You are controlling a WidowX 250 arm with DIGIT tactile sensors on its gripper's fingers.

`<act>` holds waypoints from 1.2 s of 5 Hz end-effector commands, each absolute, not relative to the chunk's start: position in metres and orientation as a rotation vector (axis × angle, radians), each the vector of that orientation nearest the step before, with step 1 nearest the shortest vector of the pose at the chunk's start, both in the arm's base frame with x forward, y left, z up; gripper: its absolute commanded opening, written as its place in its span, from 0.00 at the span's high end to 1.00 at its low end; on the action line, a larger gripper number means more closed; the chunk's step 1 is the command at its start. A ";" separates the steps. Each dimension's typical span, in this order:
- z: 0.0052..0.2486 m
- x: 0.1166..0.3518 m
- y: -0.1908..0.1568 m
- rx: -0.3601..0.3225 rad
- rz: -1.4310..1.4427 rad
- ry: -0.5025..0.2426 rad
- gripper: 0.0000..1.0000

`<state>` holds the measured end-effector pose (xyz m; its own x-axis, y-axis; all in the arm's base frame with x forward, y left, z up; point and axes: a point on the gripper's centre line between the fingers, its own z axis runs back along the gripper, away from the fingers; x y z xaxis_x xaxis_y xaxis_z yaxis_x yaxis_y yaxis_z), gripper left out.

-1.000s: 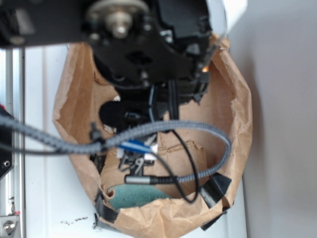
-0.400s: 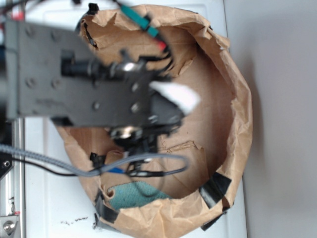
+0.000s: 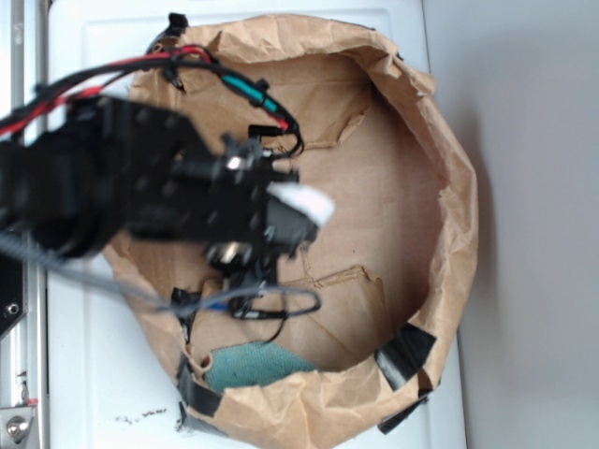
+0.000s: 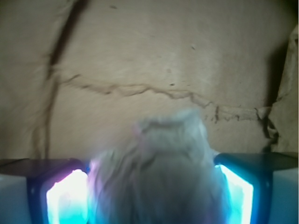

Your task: Grab the white paper.

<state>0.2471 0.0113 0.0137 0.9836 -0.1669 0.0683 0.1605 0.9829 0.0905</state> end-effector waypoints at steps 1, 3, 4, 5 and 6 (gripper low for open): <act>-0.005 0.245 0.014 0.090 -0.157 -0.066 1.00; 0.052 0.250 0.008 0.025 -0.142 -0.178 1.00; 0.102 0.237 -0.013 -0.046 -0.144 -0.249 1.00; 0.153 0.236 -0.014 -0.071 -0.142 -0.328 1.00; 0.165 0.239 -0.011 -0.069 -0.137 -0.332 1.00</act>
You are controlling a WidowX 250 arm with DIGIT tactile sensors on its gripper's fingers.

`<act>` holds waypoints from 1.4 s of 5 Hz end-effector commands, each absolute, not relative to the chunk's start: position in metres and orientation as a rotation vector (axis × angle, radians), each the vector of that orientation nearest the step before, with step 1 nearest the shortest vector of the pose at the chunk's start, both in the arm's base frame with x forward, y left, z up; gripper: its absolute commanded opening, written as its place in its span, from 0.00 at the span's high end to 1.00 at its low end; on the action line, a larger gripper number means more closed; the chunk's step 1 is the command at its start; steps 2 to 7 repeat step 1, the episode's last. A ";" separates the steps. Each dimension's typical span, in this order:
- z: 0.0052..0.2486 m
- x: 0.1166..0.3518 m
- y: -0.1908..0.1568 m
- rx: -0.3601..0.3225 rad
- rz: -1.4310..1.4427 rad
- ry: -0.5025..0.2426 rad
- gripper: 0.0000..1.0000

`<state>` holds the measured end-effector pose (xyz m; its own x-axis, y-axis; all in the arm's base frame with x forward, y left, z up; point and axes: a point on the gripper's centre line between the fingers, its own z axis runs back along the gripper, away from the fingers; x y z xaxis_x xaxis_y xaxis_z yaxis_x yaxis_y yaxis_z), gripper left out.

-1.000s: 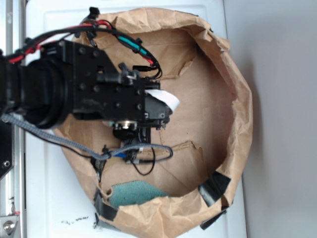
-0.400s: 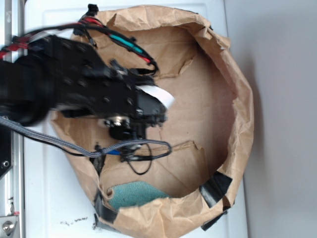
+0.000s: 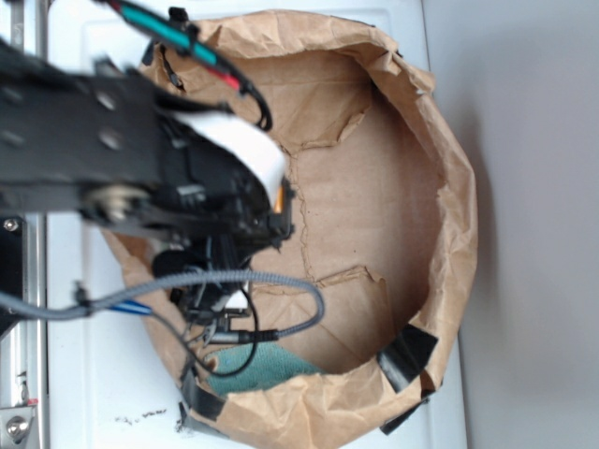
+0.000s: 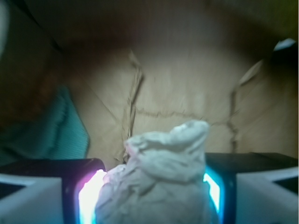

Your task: Grab the white paper.

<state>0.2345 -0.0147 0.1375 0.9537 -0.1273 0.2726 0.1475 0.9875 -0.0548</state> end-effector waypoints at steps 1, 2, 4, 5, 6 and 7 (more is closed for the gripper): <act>0.158 0.239 -0.010 -0.023 -0.182 -0.265 0.81; 0.158 0.239 -0.010 -0.023 -0.182 -0.265 0.81; 0.158 0.239 -0.010 -0.023 -0.182 -0.265 0.81; 0.158 0.239 -0.010 -0.023 -0.182 -0.265 0.81; 0.158 0.239 -0.010 -0.023 -0.182 -0.265 0.81; 0.158 0.239 -0.010 -0.023 -0.182 -0.265 0.81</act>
